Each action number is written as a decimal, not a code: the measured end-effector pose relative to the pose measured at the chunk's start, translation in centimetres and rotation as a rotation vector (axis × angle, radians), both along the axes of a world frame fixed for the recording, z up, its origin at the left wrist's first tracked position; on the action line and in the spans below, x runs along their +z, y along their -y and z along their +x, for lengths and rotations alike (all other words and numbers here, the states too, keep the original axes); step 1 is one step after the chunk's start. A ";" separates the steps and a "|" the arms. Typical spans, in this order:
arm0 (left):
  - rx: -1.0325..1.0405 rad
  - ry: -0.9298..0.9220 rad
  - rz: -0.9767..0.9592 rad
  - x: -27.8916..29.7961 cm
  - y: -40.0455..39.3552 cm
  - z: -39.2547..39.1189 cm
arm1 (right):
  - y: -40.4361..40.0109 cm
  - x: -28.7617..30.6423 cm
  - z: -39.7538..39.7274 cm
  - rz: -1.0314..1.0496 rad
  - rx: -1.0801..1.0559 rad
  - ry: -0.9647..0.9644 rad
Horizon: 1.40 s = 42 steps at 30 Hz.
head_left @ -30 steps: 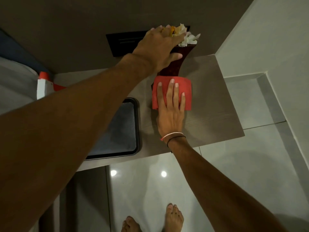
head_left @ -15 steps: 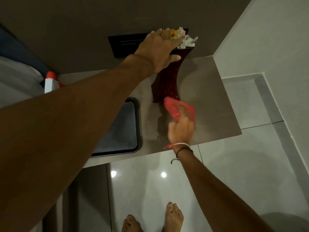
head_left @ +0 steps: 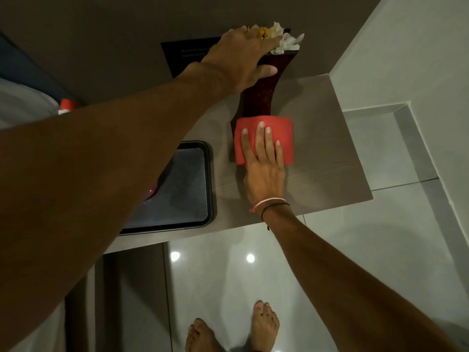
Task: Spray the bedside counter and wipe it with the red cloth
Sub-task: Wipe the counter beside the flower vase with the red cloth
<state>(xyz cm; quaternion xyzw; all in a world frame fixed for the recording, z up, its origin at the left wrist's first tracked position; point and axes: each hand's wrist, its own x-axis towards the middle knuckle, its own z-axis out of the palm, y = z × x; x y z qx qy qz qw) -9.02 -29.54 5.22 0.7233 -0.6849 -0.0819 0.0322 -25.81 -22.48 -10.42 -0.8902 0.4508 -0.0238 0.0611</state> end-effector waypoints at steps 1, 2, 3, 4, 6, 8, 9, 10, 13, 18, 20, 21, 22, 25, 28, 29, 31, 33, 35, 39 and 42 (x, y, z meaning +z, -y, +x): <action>-0.008 0.008 -0.007 0.0 0.0 0.0 | -0.2 -0.3 -0.2 0.007 0.016 -0.017; -0.019 0.017 -0.012 0.1 -0.1 -0.1 | -0.4 -0.6 -0.4 0.019 0.025 -0.023; -0.029 0.024 -0.014 0.1 -0.1 -0.2 | -0.7 -0.8 -0.7 0.033 0.033 -0.021; -0.035 0.030 -0.012 0.2 -0.2 -0.3 | -1.0 -1.1 -1.0 0.044 0.037 -0.018; -0.030 0.036 -0.005 0.4 -0.4 -0.5 | -1.6 -1.4 -1.4 0.066 0.045 -0.009; -0.021 0.041 -0.001 0.4 -0.7 -0.7 | -2.1 -1.8 -1.6 0.109 0.048 -0.014; -0.016 0.042 0.000 0.3 -0.8 -0.8 | -2.3 -1.9 -1.7 0.135 0.052 -0.024; -0.011 0.042 0.002 0.3 -0.9 -0.9 | -2.4 -2.0 -1.8 0.161 0.055 -0.039; 0.003 0.036 0.004 0.0 -1.1 -1.3 | -2.8 -1.9 -2.2 0.205 0.063 -0.096; 0.019 0.056 -0.016 -0.3 -1.9 -2.1 | -2.3 1.0 -2.1 0.230 0.010 -0.060; 0.029 0.100 -0.038 -0.6 -2.9 -3.0 | -2.7 2.5 -2.4 0.231 -0.059 0.061; 0.032 0.119 -0.056 -0.9 -3.5 -3.4 | -3.1 3.1 -2.9 0.241 -0.103 0.107; 0.031 0.134 -0.073 -1.2 -4.1 -3.9 | -3.4 3.4 -3.5 0.259 -0.146 0.150; 0.031 0.148 -0.084 -2.2 -5.8 -5.3 | -4.3 4.3 -5.5 0.482 -0.292 0.412; 0.053 0.142 -0.075 -2.5 -7.0 -5.8 | -4.9 4.9 -6.1 0.927 -0.533 0.877; 0.051 0.123 -0.079 -2.3 -7.4 -5.7 | -4.9 5.1 -5.8 1.066 -0.647 0.975; 0.048 0.061 -0.099 -1.8 -8.6 -5.3 | -5.3 5.5 -4.7 1.345 -0.849 1.087; 0.086 0.019 -0.153 -1.2 -10.3 -4.6 | -5.8 6.0 -2.9 1.550 -0.942 1.151; 0.159 -0.006 -0.211 -0.9 -12.8 -3.5 | -6.2 6.6 -0.5 1.705 -0.968 1.211; 0.222 -0.071 -0.269 -0.5 -18.2 -1.3 | -6.2 7.1 4.6 1.716 -0.845 1.114; 0.211 -0.056 -0.301 -0.1 -21.1 -0.5 | -5.9 6.5 6.7 1.529 -0.804 0.983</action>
